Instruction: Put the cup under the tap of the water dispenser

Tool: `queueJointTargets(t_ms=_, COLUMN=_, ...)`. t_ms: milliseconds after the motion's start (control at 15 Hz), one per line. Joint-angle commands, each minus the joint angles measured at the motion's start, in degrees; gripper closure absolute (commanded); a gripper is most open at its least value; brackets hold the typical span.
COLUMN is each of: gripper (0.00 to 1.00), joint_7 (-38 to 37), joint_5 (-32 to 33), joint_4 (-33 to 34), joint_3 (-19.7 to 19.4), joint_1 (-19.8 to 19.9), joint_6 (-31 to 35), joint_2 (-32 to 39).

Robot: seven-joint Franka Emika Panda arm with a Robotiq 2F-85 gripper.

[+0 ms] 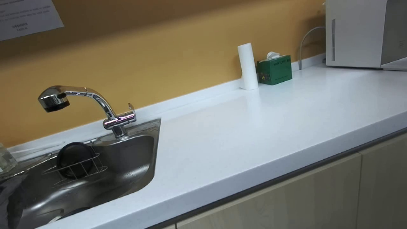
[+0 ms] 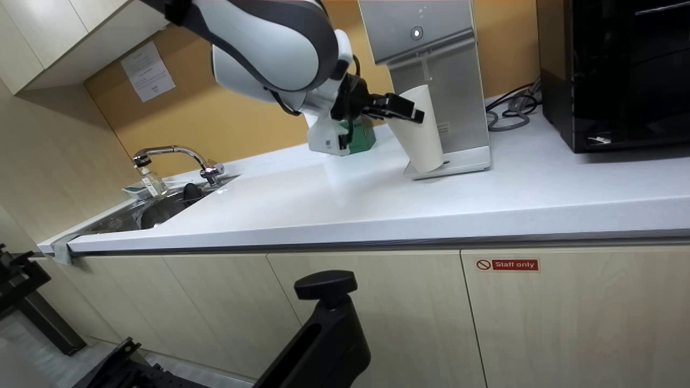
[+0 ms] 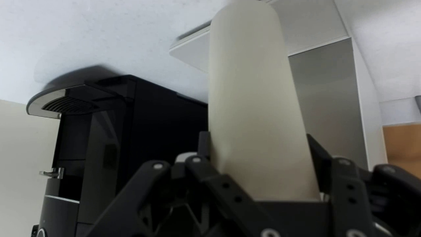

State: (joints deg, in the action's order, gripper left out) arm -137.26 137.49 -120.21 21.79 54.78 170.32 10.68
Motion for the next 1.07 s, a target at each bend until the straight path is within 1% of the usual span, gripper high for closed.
queueJointTargets(t_ms=0, gripper=0.33, joint_7=0.00, joint_5=0.00, joint_4=0.33, joint_3=0.32, joint_1=0.00, joint_6=0.13, joint_2=0.20)
queueJointTargets(t_ms=200, gripper=0.33, joint_7=0.00, joint_5=0.00, joint_4=0.95, joint_3=0.68, joint_1=0.02, joint_6=0.46, joint_2=0.57)
queueJointTargets(t_ms=267, gripper=0.58, joint_7=0.20, joint_5=-0.40, joint_4=0.18, joint_3=0.53, joint_1=-0.02, joint_6=0.25, joint_2=0.03)
queueJointTargets(t_ms=467, gripper=0.58, joint_7=4.99, joint_5=-3.93, joint_4=-0.31, joint_3=-0.82, joint_1=-0.83, joint_6=-1.38, joint_2=0.29)
queueJointTargets(t_ms=667, gripper=0.58, joint_7=12.62, joint_5=-10.33, joint_4=0.22, joint_3=-2.27, joint_1=-1.44, joint_6=-1.92, joint_2=1.53)
queueJointTargets(t_ms=867, gripper=0.58, joint_7=17.66, joint_5=-14.82, joint_4=0.72, joint_3=-2.20, joint_1=-1.54, joint_6=-1.87, joint_2=2.38)
queueJointTargets(t_ms=1000, gripper=0.58, joint_7=19.54, joint_5=-16.34, joint_4=1.05, joint_3=-1.78, joint_1=-1.49, joint_6=-1.45, joint_2=2.57)
